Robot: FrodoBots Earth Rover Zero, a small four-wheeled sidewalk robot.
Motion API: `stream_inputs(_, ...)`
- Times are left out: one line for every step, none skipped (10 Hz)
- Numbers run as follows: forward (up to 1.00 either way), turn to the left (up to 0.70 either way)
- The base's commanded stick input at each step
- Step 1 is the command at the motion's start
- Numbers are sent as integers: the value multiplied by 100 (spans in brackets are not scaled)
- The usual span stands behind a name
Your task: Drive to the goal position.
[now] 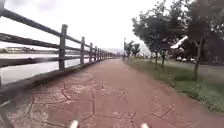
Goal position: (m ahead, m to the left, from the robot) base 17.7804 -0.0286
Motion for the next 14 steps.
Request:
stream_inputs(100, 0)
stream_inputs(100, 0)
stream_inputs(100, 0)
stream_inputs(100, 0)
stream_inputs(100, 0)
stream_inputs(100, 0)
stream_inputs(100, 0)
stream_inputs(100, 0)
stream_inputs(100, -4)
stream_inputs(100, -21)
stream_inputs(100, -27)
stream_inputs(100, -27)
stream_inputs(100, -27)
stream_inputs(100, -27)
